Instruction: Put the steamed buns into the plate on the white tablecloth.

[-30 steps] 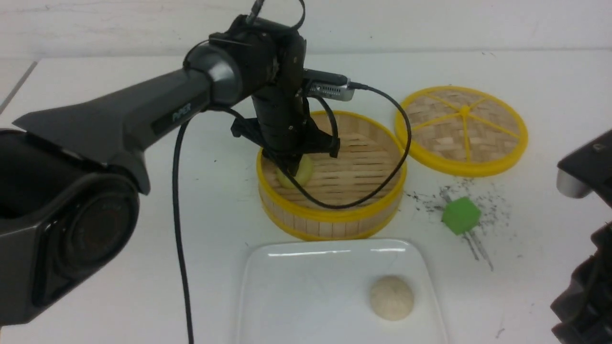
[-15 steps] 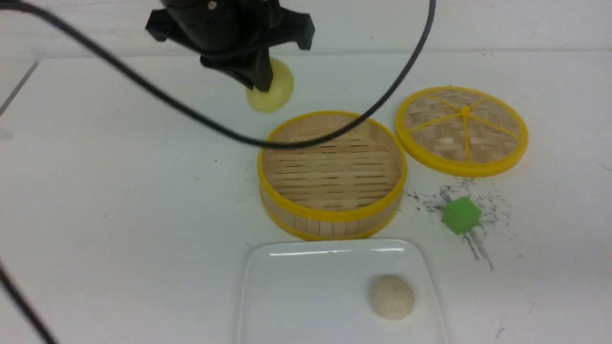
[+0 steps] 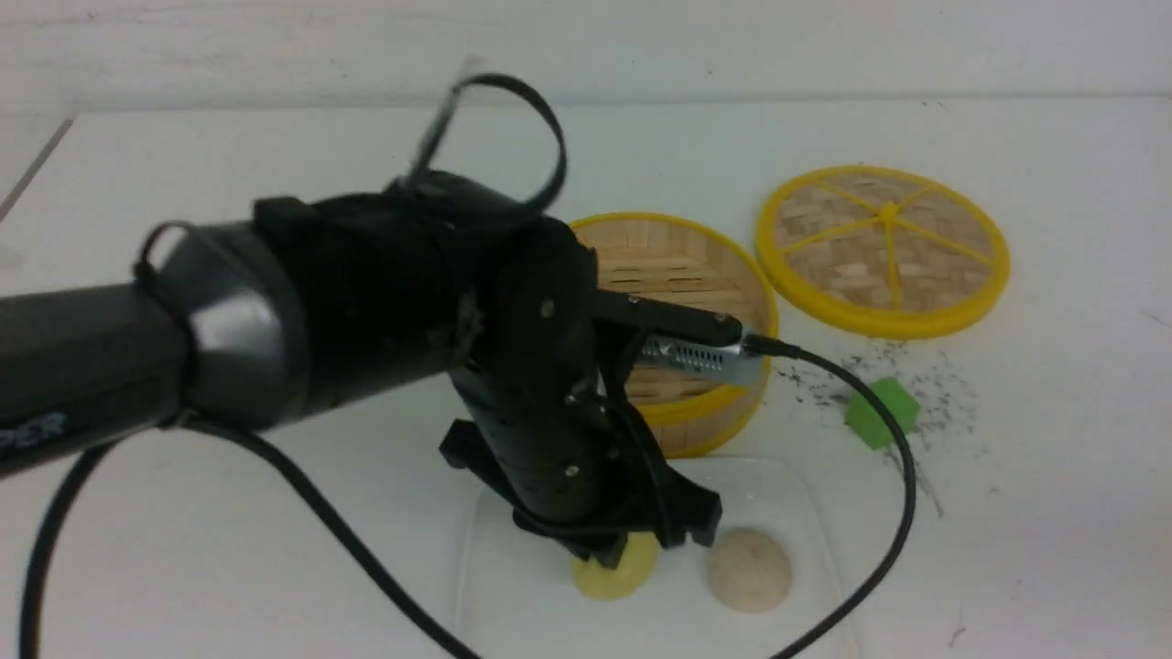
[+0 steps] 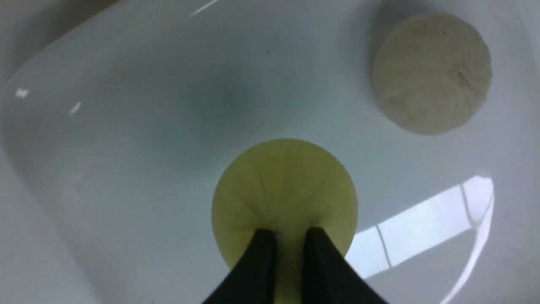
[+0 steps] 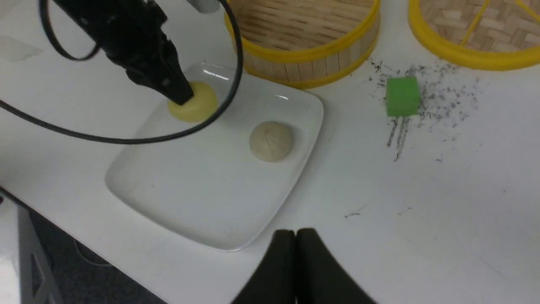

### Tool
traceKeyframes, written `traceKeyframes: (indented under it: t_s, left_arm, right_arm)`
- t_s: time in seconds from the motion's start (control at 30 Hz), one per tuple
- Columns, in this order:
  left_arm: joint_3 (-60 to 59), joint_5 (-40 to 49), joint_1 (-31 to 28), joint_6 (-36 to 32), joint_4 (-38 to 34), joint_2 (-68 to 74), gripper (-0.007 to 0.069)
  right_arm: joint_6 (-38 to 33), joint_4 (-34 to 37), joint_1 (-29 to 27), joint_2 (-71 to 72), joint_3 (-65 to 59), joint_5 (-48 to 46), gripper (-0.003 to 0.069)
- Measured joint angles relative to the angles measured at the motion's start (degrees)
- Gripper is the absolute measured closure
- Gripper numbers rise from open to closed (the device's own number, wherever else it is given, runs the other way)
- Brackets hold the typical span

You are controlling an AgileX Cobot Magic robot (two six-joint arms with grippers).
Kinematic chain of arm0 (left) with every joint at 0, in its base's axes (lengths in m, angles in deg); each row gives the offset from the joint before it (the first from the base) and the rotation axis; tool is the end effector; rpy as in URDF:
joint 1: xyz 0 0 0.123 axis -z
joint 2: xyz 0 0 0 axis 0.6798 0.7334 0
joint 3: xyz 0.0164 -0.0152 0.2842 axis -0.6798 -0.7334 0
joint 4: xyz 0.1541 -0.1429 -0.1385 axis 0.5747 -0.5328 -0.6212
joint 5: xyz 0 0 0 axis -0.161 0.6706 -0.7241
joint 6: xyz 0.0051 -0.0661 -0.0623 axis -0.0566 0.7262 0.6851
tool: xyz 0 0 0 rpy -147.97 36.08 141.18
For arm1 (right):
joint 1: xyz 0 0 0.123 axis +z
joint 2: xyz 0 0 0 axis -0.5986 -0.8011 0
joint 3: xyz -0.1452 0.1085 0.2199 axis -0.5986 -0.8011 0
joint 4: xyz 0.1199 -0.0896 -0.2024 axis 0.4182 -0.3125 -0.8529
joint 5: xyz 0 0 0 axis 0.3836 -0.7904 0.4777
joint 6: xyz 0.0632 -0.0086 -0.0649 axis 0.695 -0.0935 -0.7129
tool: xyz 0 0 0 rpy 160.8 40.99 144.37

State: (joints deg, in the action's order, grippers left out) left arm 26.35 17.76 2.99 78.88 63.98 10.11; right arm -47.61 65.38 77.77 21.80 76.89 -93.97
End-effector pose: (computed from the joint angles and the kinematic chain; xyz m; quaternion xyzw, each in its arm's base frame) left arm 0.2339 -0.2470 0.2381 0.2161 0.9638 -0.1047 0.1162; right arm 0.0044 0.0021 0.3902 -0.1875 0.8539 0.2257 0.4299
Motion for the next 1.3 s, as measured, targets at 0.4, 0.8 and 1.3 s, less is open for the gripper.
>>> traceKeyframes:
  t_s: [0.4, 0.8, 1.3]
  left_arm:
    - [1.35, 0.82, 0.04, 5.05, 1.40, 2.78, 0.0227]
    - [2.40, 3.57, 0.04, 5.05, 6.03, -7.69, 0.0533]
    - [2.40, 2.43, 0.19, 7.88, 7.39, -8.96, 0.0622]
  right_arm:
    - [2.94, -1.72, 0.00, 15.59, -7.96, 2.24, 0.0639]
    - [-1.37, -3.16, 0.00, 16.13, -33.66, 39.02, 0.0675]
    - [-3.96, -3.51, 0.00, 10.78, -35.53, 46.50, 0.0671]
